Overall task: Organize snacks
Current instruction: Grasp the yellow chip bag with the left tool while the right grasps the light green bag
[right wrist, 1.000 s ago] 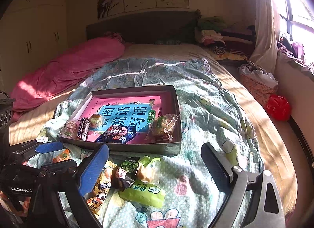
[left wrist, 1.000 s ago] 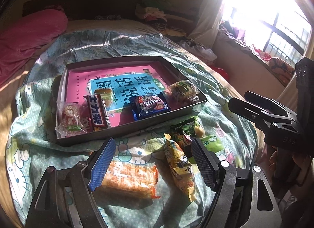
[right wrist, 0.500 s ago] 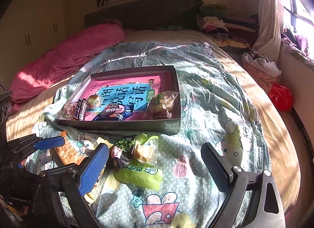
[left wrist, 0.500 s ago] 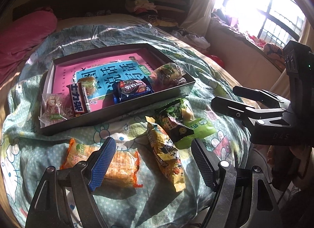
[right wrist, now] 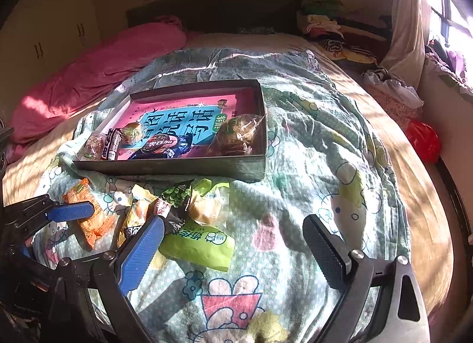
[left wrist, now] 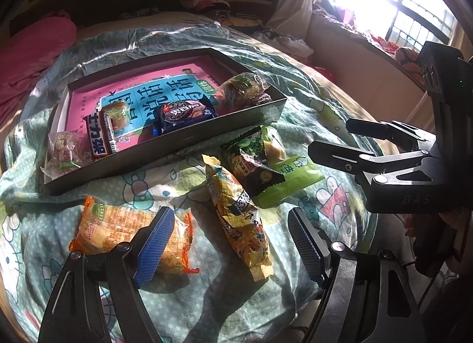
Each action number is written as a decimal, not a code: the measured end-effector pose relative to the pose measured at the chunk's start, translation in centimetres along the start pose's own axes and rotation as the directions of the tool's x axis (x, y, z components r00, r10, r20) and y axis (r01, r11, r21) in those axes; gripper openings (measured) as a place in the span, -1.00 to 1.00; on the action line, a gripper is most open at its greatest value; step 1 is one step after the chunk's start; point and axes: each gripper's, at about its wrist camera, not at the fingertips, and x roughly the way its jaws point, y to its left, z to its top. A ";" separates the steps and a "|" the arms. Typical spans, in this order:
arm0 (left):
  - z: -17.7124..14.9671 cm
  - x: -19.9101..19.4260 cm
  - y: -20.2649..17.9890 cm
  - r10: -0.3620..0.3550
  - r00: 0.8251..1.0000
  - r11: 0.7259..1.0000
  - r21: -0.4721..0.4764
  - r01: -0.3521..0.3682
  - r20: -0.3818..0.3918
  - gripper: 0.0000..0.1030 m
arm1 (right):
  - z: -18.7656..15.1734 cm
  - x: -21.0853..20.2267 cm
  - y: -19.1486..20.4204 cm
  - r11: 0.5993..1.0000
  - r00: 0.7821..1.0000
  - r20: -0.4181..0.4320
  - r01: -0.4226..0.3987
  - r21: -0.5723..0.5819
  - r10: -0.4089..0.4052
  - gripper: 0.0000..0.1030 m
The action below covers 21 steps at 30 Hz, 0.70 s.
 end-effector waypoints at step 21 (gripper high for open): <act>-0.1 3.0 -0.7 -0.018 0.998 0.999 0.045 0.020 -0.059 0.20 | -1.3 3.5 0.6 0.998 0.997 -0.082 -0.006 -0.057 0.001 0.48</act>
